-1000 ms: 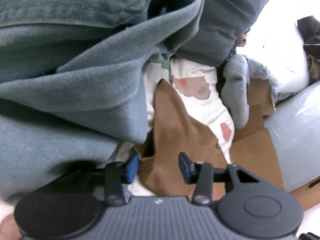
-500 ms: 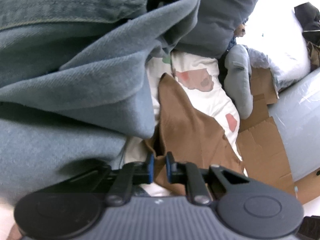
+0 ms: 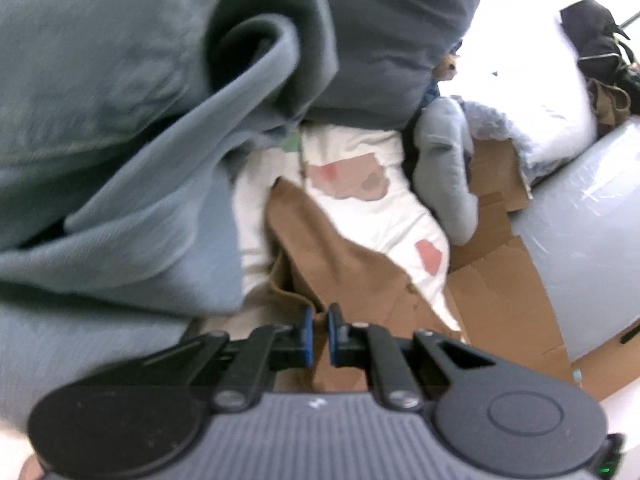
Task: Fold clothes
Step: 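Close the right tool on the shirt side edge while the left tool closes nearby, then fold the held side edge and sleeve over the shirt body with the right tool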
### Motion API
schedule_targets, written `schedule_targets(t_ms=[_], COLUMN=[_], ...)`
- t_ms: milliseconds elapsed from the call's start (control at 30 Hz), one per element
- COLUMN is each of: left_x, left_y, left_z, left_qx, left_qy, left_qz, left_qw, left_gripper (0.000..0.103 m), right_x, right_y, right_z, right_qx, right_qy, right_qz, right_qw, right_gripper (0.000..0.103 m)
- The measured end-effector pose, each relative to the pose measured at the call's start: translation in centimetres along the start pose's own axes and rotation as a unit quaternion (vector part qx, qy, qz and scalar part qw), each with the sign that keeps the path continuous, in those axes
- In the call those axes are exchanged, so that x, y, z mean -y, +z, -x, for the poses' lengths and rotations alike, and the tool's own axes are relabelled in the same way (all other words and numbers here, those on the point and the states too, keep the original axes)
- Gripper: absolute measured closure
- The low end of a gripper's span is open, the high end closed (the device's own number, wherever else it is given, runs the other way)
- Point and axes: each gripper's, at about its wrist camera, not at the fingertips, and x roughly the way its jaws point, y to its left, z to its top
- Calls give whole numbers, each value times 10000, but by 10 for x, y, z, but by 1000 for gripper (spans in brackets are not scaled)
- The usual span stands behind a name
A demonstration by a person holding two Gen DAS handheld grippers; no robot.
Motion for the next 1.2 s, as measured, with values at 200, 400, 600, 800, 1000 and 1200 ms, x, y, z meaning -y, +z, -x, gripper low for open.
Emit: schedule_targets(t_ms=[200,400,600,800,1000,1200], left_x=[20,39,55,60,62,55], left_y=[3,-5,-17,-31,-52,-55], left_z=[1,0,-5,-12,-19,-10], left_qx=[-132,-424,-781,-1066,-1404,-1340], left_qy=[-203,-401,-604,-789,-792,-724], left_qz=[-210,-578,-848,-891,-863,-750], left_qw=[9995,9966,9915,9871,9831,9855], left_gripper=[96,97,97,97,95,85], right_x=[3,8,14,23,30,30], right_y=[-4,-7,-11,-17,-24,-21], right_z=[-10,-15,-18,-19,-17,-7], right_qx=[-54,-53,-16,116,296,169], right_qy=[-67,-67,-41,49,188,220], right_qz=[-142,-327,-511,-850,-1082,-959], right_qw=[9999,9994,9987,9963,9935,9950], right_gripper=[96,96,95,95,94,79])
